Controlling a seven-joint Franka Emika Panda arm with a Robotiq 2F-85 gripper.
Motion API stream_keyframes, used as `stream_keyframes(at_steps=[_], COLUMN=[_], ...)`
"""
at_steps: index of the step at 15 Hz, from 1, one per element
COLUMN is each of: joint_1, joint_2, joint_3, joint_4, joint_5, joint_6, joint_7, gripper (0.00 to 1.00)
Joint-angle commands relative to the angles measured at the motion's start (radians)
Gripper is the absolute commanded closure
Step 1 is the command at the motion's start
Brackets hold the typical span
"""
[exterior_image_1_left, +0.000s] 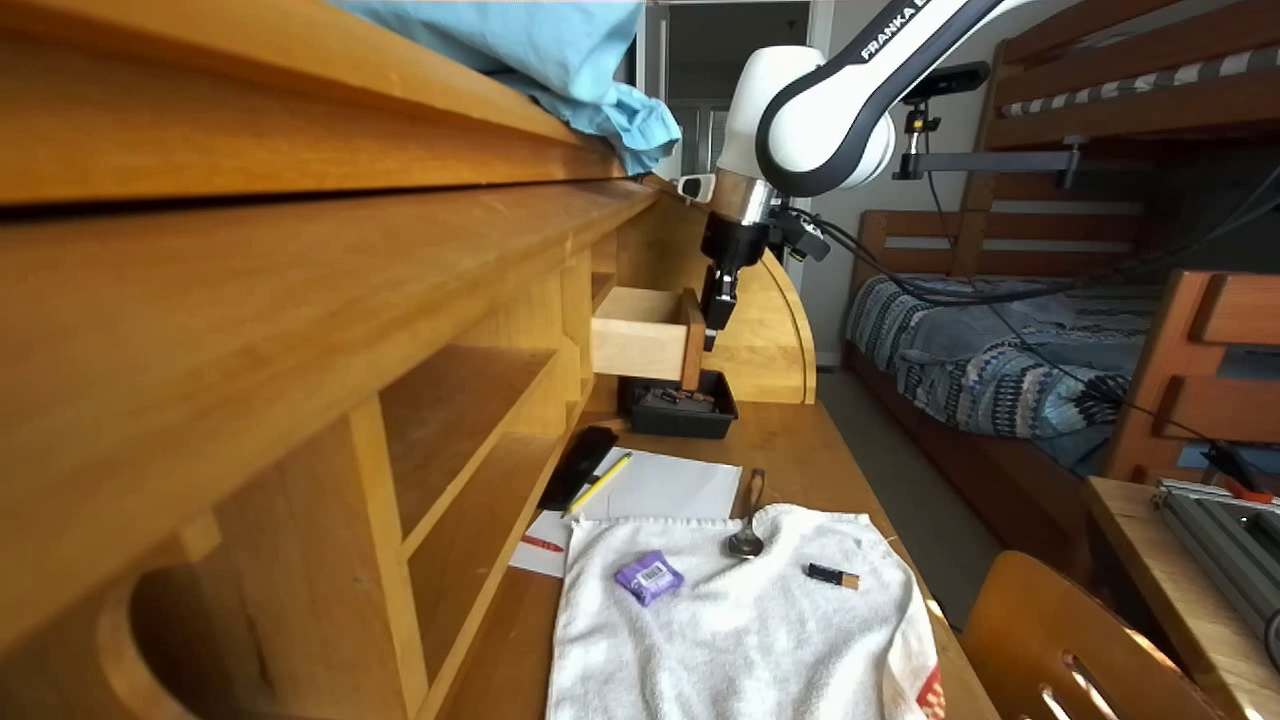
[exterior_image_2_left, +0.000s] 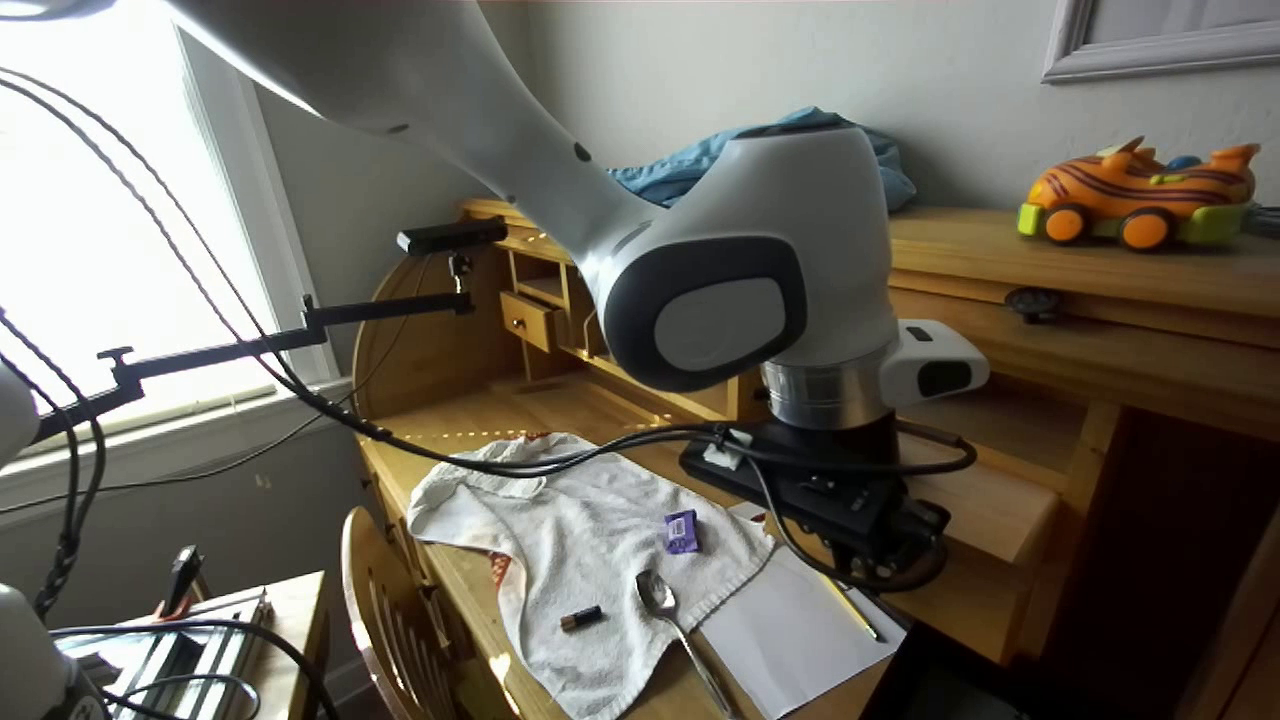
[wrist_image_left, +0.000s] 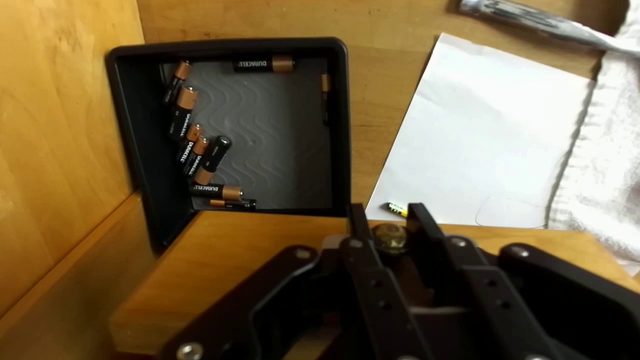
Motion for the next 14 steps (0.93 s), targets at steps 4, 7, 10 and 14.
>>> stream_keyframes(at_steps=[4, 7, 10, 14], joint_1=[-0.002, 0.009, 0.006, 0.002], joint_2=[0.031, 0.048, 0.069, 0.040], joint_3=[0.006, -0.015, -0.017, 0.005], joint_4=[0.072, 0.110, 0.153, 0.106], joint_5=[-0.003, -0.034, -0.036, -0.010], joint_6=[-0.029, -0.087, -0.137, -0.141], joint_7=[0.028, 0.072, 0.086, 0.045], gripper=[0.94, 0.94, 0.94, 0.75])
